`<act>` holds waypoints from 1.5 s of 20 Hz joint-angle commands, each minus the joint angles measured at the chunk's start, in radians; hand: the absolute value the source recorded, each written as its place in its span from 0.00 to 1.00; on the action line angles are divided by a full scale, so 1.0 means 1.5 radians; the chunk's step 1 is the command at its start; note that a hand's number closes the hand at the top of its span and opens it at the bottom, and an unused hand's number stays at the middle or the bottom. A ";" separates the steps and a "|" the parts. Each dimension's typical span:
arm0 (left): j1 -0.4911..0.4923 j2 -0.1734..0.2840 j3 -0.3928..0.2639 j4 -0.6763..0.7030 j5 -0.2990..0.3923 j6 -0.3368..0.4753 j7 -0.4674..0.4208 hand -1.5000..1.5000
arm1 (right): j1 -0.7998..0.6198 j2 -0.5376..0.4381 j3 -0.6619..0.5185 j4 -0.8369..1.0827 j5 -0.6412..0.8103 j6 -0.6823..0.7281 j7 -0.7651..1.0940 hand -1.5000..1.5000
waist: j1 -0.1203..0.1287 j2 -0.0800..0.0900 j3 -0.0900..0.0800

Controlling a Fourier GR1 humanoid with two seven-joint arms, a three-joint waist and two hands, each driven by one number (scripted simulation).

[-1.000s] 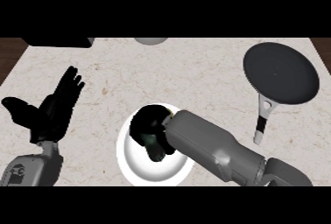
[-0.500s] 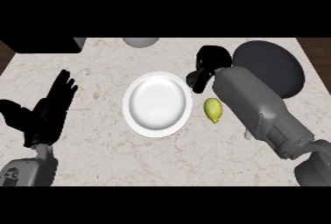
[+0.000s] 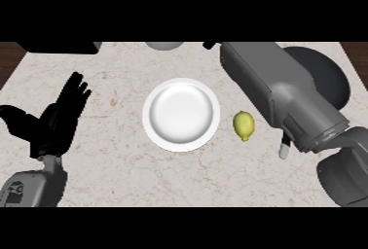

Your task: Pick the eggplant from the plate and place it in the pan

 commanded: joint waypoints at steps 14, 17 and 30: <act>0.023 -0.009 0.015 0.020 -0.001 -0.013 -0.033 0.50 | 0.040 -0.134 -0.054 0.051 0.033 -0.163 0.002 1.00 | -0.018 0.001 0.002; 0.052 -0.009 0.008 -0.010 -0.008 -0.011 -0.026 0.50 | 0.066 -0.164 -0.071 0.030 0.032 -0.191 -0.005 1.00 | -0.020 -0.002 0.002; 0.023 -0.028 0.008 0.027 -0.020 -0.010 -0.042 0.50 | 0.266 -0.269 -0.208 0.001 -0.054 -0.302 -0.302 1.00 | -0.005 0.008 0.003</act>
